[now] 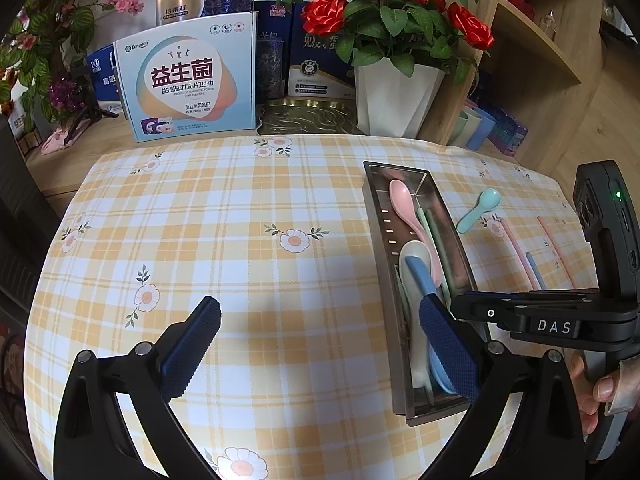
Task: Flip cup upside down
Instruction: 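Lower the blue spoon into the steel tray and open the right tool, then lower the left tool onto a pink chopstick and close on it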
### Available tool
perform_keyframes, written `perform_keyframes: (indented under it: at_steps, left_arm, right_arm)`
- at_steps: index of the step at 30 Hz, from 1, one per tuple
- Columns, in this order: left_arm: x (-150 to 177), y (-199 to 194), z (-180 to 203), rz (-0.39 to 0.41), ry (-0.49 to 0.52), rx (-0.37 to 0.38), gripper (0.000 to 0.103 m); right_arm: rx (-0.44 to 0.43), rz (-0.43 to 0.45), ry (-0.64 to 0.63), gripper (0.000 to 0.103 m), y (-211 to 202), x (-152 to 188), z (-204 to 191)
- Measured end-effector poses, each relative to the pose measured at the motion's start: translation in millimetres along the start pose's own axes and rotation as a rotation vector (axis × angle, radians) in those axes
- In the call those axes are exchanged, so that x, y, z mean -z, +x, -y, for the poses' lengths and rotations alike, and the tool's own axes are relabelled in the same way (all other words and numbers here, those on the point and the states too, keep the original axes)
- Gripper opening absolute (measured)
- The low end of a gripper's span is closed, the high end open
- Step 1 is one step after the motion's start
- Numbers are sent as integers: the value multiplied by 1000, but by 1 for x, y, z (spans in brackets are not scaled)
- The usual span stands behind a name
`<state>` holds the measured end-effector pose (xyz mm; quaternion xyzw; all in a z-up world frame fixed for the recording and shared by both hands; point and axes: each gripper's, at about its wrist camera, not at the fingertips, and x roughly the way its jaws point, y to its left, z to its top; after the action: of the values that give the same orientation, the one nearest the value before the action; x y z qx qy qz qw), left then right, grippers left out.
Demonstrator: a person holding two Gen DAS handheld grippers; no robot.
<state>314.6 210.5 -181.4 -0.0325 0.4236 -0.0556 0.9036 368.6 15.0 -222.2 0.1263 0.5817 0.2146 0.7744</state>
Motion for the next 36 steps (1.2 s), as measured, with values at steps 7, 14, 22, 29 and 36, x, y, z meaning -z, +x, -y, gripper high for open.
perform_keyframes:
  at_steps: [7,14,22,29,36]
  left_arm:
    - [-1,-9,11,1,17,11,97]
    - [0,-22,33,6,21,40,97]
    - [1,-36,71,15,32,61,97]
    - [7,-38,110,14,32,39,97]
    - [15,-30,150,-1,19,52,97]
  right_arm:
    - [19,57,-44,18,-20,3,-1]
    - [90,162,-135,45,-62,18,17]
    - [97,238,-183,77,-109,42,53]
    - [111,326,-188,88,-143,57,85]
    - [112,384,-106,88,-163,63,131]
